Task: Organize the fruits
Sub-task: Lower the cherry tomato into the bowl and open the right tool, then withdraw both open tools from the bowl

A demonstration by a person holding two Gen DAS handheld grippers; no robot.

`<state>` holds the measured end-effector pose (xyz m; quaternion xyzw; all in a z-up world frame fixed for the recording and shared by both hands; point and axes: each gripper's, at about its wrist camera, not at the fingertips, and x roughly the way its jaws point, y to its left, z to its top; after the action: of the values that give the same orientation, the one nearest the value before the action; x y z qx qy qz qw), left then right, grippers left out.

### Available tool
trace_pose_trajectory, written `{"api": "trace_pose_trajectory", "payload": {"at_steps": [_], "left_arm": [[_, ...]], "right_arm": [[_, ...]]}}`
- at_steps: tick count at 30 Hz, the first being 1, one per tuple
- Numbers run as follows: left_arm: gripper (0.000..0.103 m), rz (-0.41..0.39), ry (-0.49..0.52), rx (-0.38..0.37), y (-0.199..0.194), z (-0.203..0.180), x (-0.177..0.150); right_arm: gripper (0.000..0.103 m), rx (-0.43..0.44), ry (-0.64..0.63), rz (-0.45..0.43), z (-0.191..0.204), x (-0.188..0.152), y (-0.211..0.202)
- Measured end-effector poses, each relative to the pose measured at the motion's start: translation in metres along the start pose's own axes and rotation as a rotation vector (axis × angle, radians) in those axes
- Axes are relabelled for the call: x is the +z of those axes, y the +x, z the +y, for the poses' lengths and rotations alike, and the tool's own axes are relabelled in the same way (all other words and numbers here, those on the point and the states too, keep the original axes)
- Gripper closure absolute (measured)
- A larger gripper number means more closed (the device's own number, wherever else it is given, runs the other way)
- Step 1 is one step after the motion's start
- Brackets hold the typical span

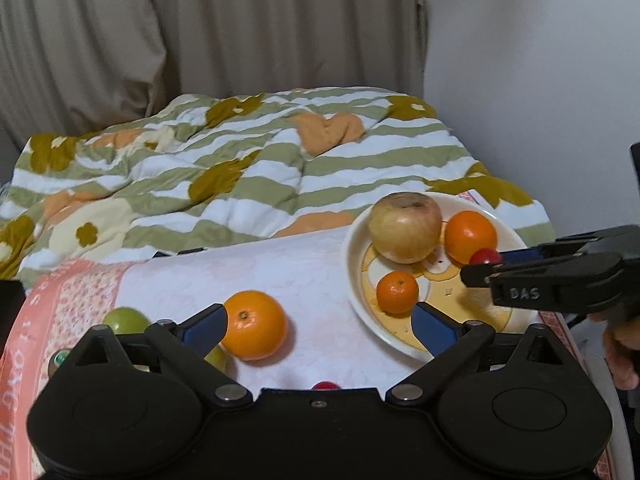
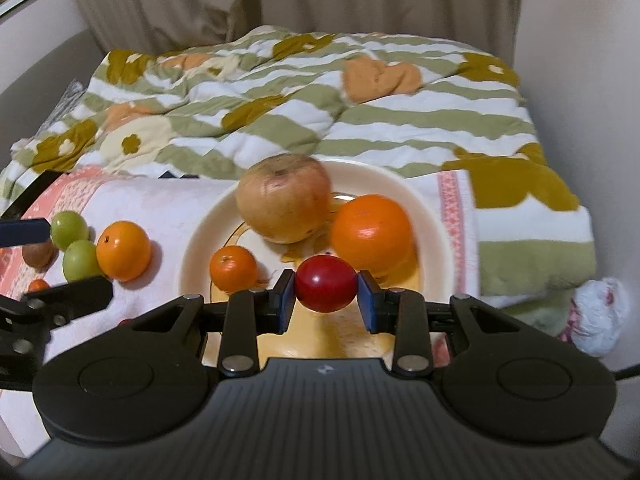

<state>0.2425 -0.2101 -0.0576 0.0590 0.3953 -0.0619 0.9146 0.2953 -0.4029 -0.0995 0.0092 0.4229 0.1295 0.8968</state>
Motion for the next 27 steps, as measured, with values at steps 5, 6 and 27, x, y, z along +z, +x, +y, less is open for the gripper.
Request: {"api": "trace_pose_trajectory", "payload": {"at_steps": [5,6,27], "left_arm": [[0.003,0.012,-0.02,0.015,-0.003,0.005,-0.01],[0.003,0.013,-0.022,0.017,-0.004,0.006,-0.012],[0.003,-0.066,-0.101,0.058,-0.055,0.005,-0.024]], "right_arm": [[0.054,0.009,-0.032,0.006,0.004,-0.005,0.014],[0.053,0.012,-0.033,0.001,0.004,-0.006,0.015],[0.0,-0.017,-0.045,-0.087,0.007,-0.012,-0.061]]}}
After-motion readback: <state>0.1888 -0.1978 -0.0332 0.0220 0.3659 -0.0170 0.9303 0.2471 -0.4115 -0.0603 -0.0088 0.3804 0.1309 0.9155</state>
